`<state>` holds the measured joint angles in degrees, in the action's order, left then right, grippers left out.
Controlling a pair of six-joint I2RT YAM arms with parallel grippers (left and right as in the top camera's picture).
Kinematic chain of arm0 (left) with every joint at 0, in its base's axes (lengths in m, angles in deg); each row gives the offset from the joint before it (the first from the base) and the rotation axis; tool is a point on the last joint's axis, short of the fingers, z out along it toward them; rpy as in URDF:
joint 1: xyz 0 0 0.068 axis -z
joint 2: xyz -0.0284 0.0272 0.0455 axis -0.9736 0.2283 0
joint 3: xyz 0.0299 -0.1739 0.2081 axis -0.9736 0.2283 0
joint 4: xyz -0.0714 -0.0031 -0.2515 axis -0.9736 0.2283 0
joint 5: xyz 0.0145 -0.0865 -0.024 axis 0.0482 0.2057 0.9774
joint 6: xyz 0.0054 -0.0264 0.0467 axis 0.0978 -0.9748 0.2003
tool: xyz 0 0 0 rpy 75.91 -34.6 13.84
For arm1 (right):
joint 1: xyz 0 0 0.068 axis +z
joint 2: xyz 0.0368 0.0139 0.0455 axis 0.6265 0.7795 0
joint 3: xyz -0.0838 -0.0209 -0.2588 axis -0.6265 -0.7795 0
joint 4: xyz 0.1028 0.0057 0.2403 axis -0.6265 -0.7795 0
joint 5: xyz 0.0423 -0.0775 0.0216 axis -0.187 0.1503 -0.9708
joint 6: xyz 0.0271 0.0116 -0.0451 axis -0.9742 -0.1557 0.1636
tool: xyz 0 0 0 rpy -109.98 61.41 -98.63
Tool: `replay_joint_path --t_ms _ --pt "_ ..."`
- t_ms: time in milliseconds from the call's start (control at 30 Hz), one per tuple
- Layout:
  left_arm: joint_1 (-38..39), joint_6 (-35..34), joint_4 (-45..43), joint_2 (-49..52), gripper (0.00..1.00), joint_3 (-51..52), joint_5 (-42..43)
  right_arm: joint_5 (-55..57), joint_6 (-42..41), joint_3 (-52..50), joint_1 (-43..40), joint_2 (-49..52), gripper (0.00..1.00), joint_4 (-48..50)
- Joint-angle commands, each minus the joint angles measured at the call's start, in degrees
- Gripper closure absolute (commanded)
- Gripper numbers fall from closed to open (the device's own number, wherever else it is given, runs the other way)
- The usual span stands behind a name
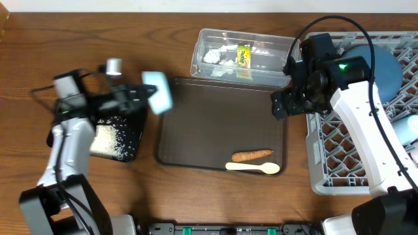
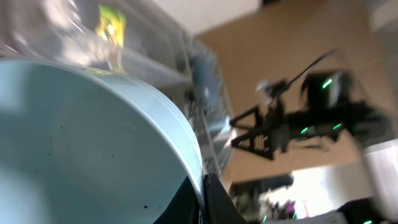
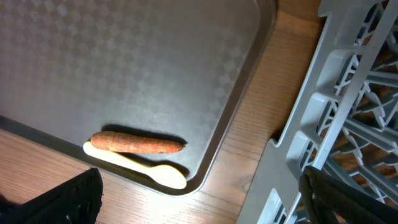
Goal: Sort waste into correct bins and load items into the dishwasher rack
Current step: 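Carry the empty bowl with the left gripper onto the brown tray and release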
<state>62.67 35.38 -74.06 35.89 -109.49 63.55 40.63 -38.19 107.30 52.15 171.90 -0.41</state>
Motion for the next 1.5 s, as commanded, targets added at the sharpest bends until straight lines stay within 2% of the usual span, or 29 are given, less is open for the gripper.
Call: replay_joint_path --t_ms 0,233,633,833,1000,1300,1467 --pt "7.0 -0.5 0.3 -0.5 0.94 -0.8 -10.8 0.4 0.6 0.0 0.2 -1.2 0.01 -0.4" --pt "20.7 0.2 3.0 -0.5 0.94 -0.8 -32.6 0.3 0.6 0.0 0.2 -1.2 0.01 -1.5" --pt "38.4 2.2 2.6 -0.3 0.94 -0.8 -68.3 0.4 0.0 0.0 0.2 -1.2 0.01 -1.5" --pt "44.6 2.1 0.9 1.4 0.94 -0.8 -69.8 0.6 -0.5 0.0 0.2 -1.2 0.01 -1.5" --pt "46.7 2.1 -0.8 3.3 0.92 -0.8 -69.7 6.2 -5.4 0.0 0.2 -1.2 0.01 -1.5" --pt "46.7 2.1 0.2 3.4 0.65 -0.8 -69.1 6.8 -6.8 0.0 0.2 -1.2 0.01 0.5" --pt "44.4 2.1 4.2 0.3 0.6 -0.8 -69.1 0.3 -7.0 0.0 0.2 -1.2 0.01 4.6"
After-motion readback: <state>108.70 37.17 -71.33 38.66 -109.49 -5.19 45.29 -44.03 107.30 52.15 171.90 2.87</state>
